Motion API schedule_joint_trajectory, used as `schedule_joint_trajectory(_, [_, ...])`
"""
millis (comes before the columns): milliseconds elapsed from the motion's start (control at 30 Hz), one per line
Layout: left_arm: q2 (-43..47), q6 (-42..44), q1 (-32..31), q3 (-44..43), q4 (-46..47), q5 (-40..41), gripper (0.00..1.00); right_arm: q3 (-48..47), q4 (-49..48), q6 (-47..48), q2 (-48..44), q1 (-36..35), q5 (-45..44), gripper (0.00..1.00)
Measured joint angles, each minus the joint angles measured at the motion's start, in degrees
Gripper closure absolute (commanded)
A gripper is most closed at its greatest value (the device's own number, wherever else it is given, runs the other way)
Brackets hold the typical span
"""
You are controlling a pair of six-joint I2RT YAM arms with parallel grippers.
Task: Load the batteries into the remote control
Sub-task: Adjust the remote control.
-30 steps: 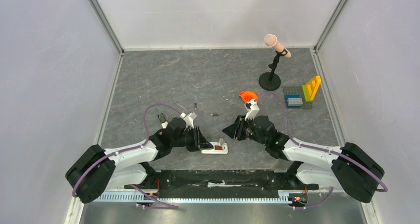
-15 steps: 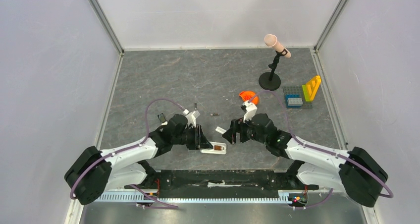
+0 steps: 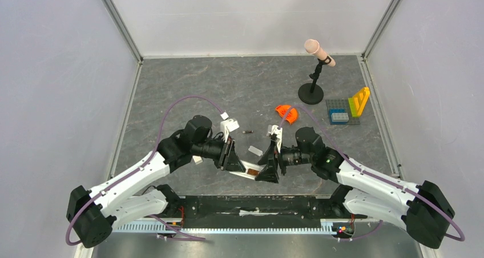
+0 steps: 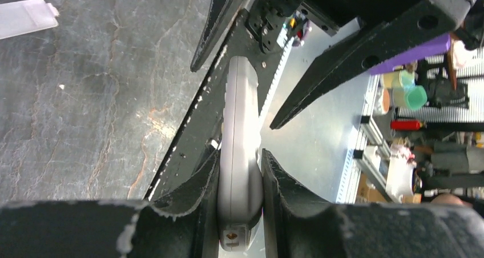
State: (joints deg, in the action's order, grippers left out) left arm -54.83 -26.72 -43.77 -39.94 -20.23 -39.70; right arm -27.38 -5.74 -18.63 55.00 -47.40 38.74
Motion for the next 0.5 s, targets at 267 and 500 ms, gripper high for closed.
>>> schedule_joint_trajectory(267, [-0.72, 8.92, -0.02, -4.7, -6.95, -5.95, 0.98, -0.11, -0.13, -0.79, -0.26, -0.04, 9.75, 0.63])
schedule_joint_trajectory(500, [0.2, 10.29, -0.04, -4.9, -6.73, -9.03, 0.7, -0.11, -1.97, -3.52, -0.68, -0.31, 11.89, 0.98])
